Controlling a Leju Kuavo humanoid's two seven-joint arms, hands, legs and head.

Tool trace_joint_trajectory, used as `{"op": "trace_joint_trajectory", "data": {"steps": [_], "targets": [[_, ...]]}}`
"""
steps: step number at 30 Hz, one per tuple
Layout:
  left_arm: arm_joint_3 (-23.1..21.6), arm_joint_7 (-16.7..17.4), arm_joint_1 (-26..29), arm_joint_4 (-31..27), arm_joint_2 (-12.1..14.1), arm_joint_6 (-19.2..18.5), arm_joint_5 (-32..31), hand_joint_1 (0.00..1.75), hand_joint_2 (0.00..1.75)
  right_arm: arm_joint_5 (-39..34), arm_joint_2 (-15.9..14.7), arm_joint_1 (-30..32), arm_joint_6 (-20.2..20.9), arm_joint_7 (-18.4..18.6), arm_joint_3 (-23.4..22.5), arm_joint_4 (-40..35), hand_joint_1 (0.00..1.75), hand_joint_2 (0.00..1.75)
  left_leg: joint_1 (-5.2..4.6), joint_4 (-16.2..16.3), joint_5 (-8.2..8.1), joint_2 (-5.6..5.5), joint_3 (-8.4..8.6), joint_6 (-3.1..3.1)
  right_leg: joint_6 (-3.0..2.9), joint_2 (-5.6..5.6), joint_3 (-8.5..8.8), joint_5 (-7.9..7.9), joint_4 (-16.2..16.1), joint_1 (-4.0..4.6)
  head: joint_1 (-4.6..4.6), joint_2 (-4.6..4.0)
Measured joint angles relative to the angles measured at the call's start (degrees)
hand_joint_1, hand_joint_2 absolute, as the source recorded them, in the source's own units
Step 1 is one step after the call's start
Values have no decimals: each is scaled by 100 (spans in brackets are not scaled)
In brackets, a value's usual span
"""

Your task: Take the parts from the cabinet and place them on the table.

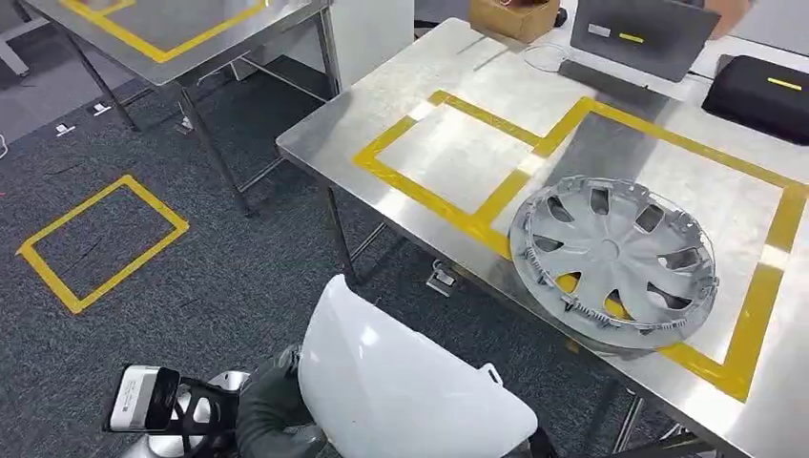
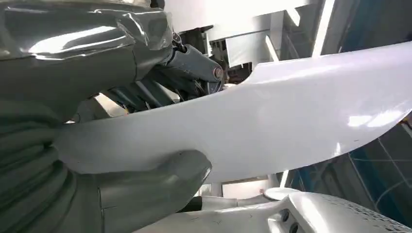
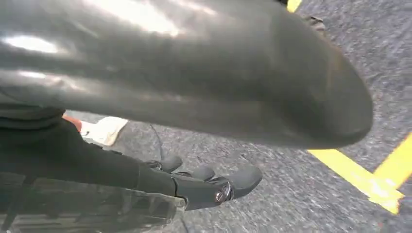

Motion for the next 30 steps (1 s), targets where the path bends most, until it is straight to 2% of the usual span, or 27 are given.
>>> {"op": "trace_joint_trajectory", "data": {"steps": [1, 2, 3, 4, 5, 6, 7, 8, 10, 11, 12, 13, 15, 16, 17, 18, 20, 21, 22, 23, 24, 25, 26, 27, 28, 29, 30], "targets": [[2, -2, -2, 0, 2, 0, -2, 175, 175, -2, 11, 3, 18, -35, 0, 0, 0, 0, -56, -378, 232, 2, 124, 99, 9, 4, 20, -41, -10, -7, 2, 0], [4, -9, -4, 0, 4, 0, -2, 175, 175, -9, 26, 4, 18, -55, 0, 0, 0, 0, -85, -386, 36, 12, 140, 104, 51, 22, 49, -69, -16, 48, 13, 0], [11, -13, -2, -7, 4, 0, -11, 175, 175, -13, 24, -1, 18, -61, 0, 0, 0, 0, -92, -403, 21, -10, 161, 117, 86, 17, 33, -96, -40, 29, -2, 0], [20, -15, 8, -20, 11, 4, -15, 175, 175, -26, 24, 6, 11, -61, 0, 0, 0, 0, -100, -490, 52, -12, 154, 157, 120, 1, 71, -53, 56, 57, 2, 0], [20, -22, 10, -22, 11, 7, -20, 175, 175, -35, 26, 13, -6, -64, 0, 0, 0, 0, -105, -493, 36, -12, 229, 186, 151, -2, 113, -31, 27, 43, 4, 0], [22, -28, 11, -33, 9, 9, -20, 175, 175, -35, 28, 10, -26, -57, 2, 0, 0, 0, -66, -571, 59, -26, 392, 205, 154, 0, 118, -55, 53, 77, 4, 0], [26, -39, 6, -39, 9, 13, -24, 175, 175, -52, 35, 4, -43, -55, 2, -2, 0, 0, -49, -634, 62, -9, 496, 213, 142, -7, 54, -187, 237, 57, 7, -2], [26, -46, -2, -39, 2, 13, -24, 175, 175, -52, 33, -14, -52, -55, 2, 0, 0, 0, -48, -635, 50, -5, 523, 233, 137, -6, -142, -286, 598, 36, 11, 0], [24, -44, 21, -39, -4, 15, -35, 175, 175, -52, 17, -32, -70, -42, 2, 0, 0, 0, -48, -633, 11, -10, 524, 234, 122, -6, -749, -596, 1504, -15, 26, 0], [24, -46, 26, -39, 0, 15, -37, 175, 175, -55, 13, -18, -74, -37, 2, 0, 0, 0, -49, -630, -13, -26, 531, 221, 137, -7, -1006, -711, 1829, -32, 26, 0], [22, -46, 35, -39, -2, 7, -37, 175, 175, -61, 4, 0, -74, -37, 2, 0, 0, 0, -46, -629, -42, -40, 555, 207, 197, -7, -1128, -670, 1864, -54, 31, 0], [22, -46, 41, -39, -2, 4, -35, 175, 175, -63, 2, 5, -67, -37, 4, 0, 0, 0, -42, -626, -77, -55, 597, 184, 301, -11, -1086, -476, 1589, -82, 31, 0], [22, -46, 42, -39, -7, 2, -35, 175, 175, -63, -9, 1, -59, -40, 4, 0, 0, 0, -37, -604, -169, -64, 707, 130, 496, -20, -723, 133, 553, -128, 28, 0], [24, -46, 43, -37, -9, 2, -35, 175, 175, -63, -15, 4, -54, -42, 4, 0, 0, 0, -38, -590, -224, -64, 718, 93, 521, -41, -551, 425, 35, -134, 33, 0], [20, -48, 45, -28, -9, 2, -37, 175, 175, -63, -15, 1, -52, -44, 4, 0, 0, 0, -52, -551, -251, -63, 754, 53, 365, -53, -576, 283, 12, -100, 24, -2], [24, -55, 42, -28, -9, 2, -41, 175, 175, -66, -15, -9, -52, -55, 4, 0, 0, 0, -54, -555, -272, -67, 706, 20, 245, -49, -537, 295, 12, -71, 20, 0], [24, -61, 49, -28, -9, 2, -46, 175, 175, -68, -13, 8, -52, -57, 4, 0, 0, 0, -54, -506, -282, -69, 728, -18, 157, -50, -523, 358, 1, -66, 18, 0], [31, -68, 46, -28, -7, 2, -46, 175, 175, -70, 0, 6, -52, -66, 4, 0, 0, 0, -54, -490, -309, -67, 745, -47, 144, -38, -458, 360, -7, -125, 11, 0], [35, -68, 47, -28, -7, 4, -46, 175, 175, -68, 4, 2, -54, -68, 4, 0, 0, 0, -37, -380, -394, -50, 692, -82, 115, -37, -396, 353, -33, -136, 15, -2], [35, -81, 33, -31, -4, 4, -44, 175, 175, -68, 2, -7, -56, -77, 4, 0, 0, 0, -30, -146, -509, -40, 597, -116, 77, -39, -366, 327, -33, -143, -13, 0], [35, -83, 33, -28, -4, 4, -44, 175, 175, -70, 0, -20, -56, -85, 4, 0, 0, 0, 3, 369, -716, -30, 321, -166, 42, -37, -347, 303, -32, -141, -17, 0], [35, -83, 44, -28, -2, 4, -46, 175, 175, -68, 2, -23, -57, -85, 4, 0, 0, 0, 22, 726, -870, -29, 107, -190, 29, -37, -344, 294, -31, -133, -17, -2], [35, -85, 59, -28, -2, 4, -46, 175, 175, -68, 4, -21, -48, -88, 4, 0, 0, 0, 47, 1238, -1047, -26, -233, -225, 10, -37, -343, 278, -30, -122, -17, 0], [35, -85, 70, -28, 2, 4, -46, 175, 175, -68, 4, -20, -35, -88, 4, 0, 0, 0, 61, 1387, -1045, -24, -380, -233, 7, -36, -337, 268, -30, -119, -17, 0], [35, -85, 76, -28, 4, 2, -46, 175, 175, -66, 4, -20, -30, -88, 4, 0, 0, 0, 69, 1262, -911, -21, -381, -231, 17, -30, -318, 253, -29, -119, -17, 0], [35, -87, 77, -28, 4, 2, -52, 175, 175, -59, 4, -21, -19, -85, 4, 0, 0, 0, 73, 852, -626, -19, -229, -222, 29, -20, -284, 233, -30, -120, -17, 0], [37, -87, 77, -28, 4, 2, -52, 175, 175, -52, 4, -23, -8, -85, 4, 0, 0, 0, 74, 292, -296, -17, 19, -197, 46, -10, -242, 208, -32, -120, -17, 0]]}}
